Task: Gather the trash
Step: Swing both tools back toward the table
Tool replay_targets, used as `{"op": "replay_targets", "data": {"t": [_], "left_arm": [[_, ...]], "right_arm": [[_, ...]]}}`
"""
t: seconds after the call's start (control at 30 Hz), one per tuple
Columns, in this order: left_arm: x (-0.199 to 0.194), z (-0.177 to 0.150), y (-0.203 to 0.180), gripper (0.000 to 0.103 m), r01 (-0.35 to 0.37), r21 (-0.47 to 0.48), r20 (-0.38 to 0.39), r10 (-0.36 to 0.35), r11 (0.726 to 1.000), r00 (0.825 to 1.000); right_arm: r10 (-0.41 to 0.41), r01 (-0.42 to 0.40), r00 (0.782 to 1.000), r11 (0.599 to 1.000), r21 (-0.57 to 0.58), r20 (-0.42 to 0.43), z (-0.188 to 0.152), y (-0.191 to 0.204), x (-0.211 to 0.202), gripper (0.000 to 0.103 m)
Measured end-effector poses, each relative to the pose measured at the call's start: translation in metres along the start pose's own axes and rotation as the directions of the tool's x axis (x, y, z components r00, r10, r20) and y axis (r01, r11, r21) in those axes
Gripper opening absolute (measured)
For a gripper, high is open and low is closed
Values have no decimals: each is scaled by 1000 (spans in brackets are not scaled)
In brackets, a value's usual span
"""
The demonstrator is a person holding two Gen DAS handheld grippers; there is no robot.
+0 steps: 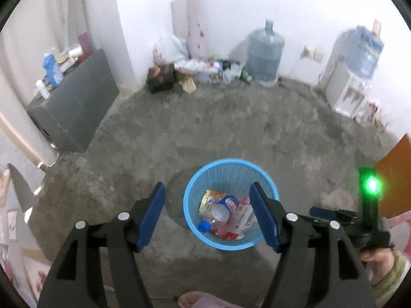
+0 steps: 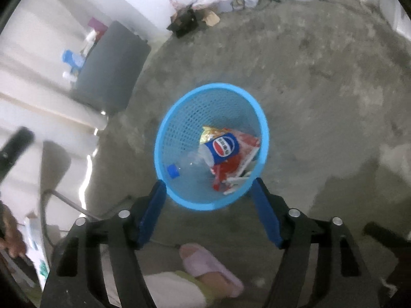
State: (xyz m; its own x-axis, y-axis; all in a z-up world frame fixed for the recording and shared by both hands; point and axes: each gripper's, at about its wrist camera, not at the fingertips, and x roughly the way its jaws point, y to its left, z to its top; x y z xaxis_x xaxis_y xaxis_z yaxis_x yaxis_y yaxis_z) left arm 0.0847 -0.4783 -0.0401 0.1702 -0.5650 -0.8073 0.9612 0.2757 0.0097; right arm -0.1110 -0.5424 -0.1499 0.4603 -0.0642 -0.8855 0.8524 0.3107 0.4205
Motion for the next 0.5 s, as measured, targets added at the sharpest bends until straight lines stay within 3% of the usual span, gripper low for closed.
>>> {"op": "replay_targets", "data": {"t": [0.23, 0.37, 0.5], "left_arm": [[-103, -36, 22, 67, -11, -96, 144, 25, 995, 989], [-163, -79, 43, 68, -51, -155, 203, 83, 987, 976], [-212, -135, 64, 69, -123, -210, 215, 169, 970, 962]], "right_arm": [[13, 0, 994, 993, -117, 104, -14, 37, -43, 71], [68, -43, 990, 981, -192, 126, -28, 65, -63, 72], [129, -93, 984, 960, -264, 122, -46, 93, -77, 72]]}}
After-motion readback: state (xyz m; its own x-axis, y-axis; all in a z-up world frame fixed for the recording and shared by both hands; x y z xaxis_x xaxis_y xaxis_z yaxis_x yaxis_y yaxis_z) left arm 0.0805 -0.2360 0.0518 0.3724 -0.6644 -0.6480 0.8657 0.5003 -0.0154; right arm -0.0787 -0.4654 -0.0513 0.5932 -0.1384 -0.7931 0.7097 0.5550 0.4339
